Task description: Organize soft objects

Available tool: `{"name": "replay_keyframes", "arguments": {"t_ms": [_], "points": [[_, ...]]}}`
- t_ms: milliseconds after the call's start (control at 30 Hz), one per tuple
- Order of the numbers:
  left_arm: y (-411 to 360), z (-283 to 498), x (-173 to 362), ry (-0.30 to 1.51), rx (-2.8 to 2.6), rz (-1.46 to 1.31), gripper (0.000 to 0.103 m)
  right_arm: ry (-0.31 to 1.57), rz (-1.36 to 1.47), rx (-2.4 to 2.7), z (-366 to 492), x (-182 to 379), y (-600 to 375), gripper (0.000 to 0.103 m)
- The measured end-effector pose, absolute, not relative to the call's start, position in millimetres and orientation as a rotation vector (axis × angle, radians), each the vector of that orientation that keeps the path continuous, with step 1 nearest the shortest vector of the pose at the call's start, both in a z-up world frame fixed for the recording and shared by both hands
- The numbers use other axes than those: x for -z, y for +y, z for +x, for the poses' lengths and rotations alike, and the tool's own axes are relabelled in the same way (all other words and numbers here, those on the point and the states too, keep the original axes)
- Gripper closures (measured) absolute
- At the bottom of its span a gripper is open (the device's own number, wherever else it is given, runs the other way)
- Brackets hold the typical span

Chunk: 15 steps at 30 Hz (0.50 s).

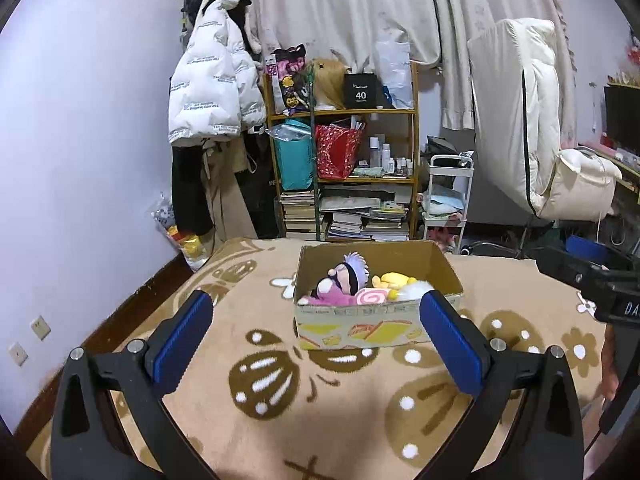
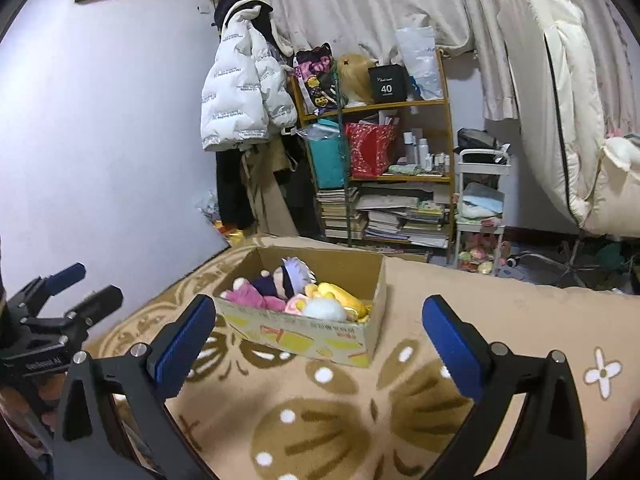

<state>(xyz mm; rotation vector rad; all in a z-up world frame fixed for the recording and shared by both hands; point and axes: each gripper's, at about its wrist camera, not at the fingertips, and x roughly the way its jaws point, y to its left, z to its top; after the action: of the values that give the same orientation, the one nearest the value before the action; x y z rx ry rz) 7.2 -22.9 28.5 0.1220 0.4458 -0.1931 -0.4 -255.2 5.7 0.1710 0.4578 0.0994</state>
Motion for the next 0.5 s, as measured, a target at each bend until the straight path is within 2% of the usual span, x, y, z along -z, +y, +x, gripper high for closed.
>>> {"name": "replay_keyframes", "arguments": {"t_ms": [500], "points": [[-18.2, 3.0, -7.8, 0.442, 0.204, 0.155, 0.001, 0.444, 0.145, -0.094, -19.6, 10.0, -254.3, 0.0]]}}
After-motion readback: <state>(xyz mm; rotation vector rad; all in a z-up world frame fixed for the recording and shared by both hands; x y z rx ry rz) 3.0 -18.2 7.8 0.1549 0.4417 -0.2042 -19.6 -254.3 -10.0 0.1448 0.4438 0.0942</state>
